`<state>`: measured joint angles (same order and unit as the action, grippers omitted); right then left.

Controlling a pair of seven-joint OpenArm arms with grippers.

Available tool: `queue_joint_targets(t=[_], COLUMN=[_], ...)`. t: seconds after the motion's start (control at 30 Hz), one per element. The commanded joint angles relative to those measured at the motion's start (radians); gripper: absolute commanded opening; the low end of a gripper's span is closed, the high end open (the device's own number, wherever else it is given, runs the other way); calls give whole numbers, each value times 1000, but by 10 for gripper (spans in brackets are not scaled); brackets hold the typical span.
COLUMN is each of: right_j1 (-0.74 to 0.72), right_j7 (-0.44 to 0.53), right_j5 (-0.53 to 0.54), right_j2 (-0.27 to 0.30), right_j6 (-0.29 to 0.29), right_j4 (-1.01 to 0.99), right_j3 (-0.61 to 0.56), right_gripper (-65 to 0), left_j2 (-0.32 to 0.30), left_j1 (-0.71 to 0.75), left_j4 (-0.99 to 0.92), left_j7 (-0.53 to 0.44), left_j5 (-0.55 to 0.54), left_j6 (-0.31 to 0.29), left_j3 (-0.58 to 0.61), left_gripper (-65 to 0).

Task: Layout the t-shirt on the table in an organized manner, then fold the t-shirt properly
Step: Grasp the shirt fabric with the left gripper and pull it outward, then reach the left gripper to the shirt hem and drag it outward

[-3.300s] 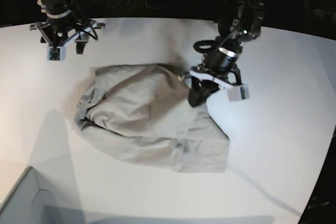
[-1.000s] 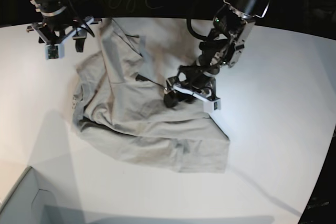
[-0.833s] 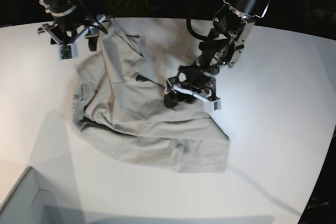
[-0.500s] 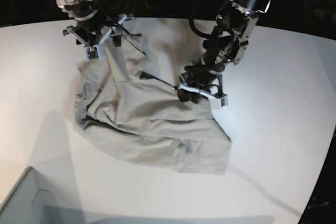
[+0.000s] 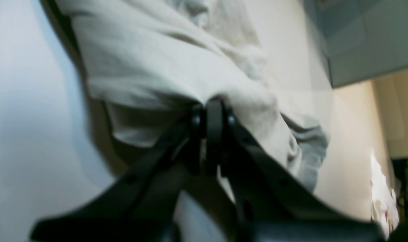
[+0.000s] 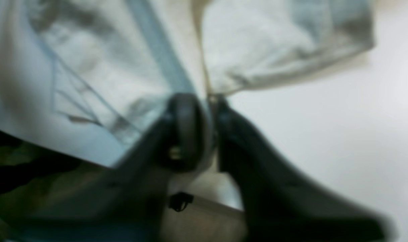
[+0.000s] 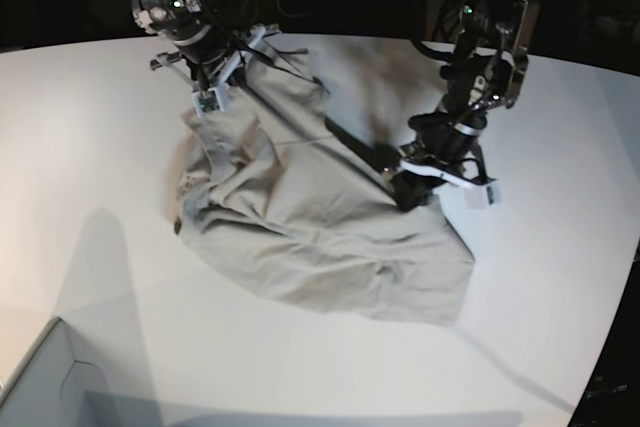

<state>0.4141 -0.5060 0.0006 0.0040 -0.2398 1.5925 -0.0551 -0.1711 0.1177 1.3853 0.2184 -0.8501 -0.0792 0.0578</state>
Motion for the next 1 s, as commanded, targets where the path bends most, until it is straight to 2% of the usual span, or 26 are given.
queue_joint_targets(t=[0.0, 0.17, 0.33, 0.47, 0.57, 0.77, 0.97], right_j1=[-1, 7, 22, 16, -10, -27, -10], right_j7=[7, 7, 8, 10, 10, 10, 2], right_j5=[-6, -4, -4, -3, -3, -3, -1], right_j2=[8, 47, 41, 40, 41, 40, -5], right_j6=[-11, -11, -11, -11, -13, -13, -13], right_j4=[24, 153, 337, 417, 426, 424, 408], right_j3=[5, 7, 57, 84, 111, 117, 107], right_gripper=[-650, -650, -650, -650, -650, -650, -650], left_j2=[-12, -28, -28, -52, -68, -121, -160], left_j1=[1, 47, 70, 95, 109, 67, 61], left_j4=[38, 101, 145, 188, 237, 277, 274], left_j7=[-29, -24, -23, -21, -24, -21, -15], left_j5=[-4, 1, 7, 7, 7, 9, 9], left_j6=[-11, -11, -11, -11, -11, -11, -11], left_j3=[-29, -140, -200, -197, -200, -195, -148], left_gripper=[-650, -650, -650, -641, -600, -598, -597])
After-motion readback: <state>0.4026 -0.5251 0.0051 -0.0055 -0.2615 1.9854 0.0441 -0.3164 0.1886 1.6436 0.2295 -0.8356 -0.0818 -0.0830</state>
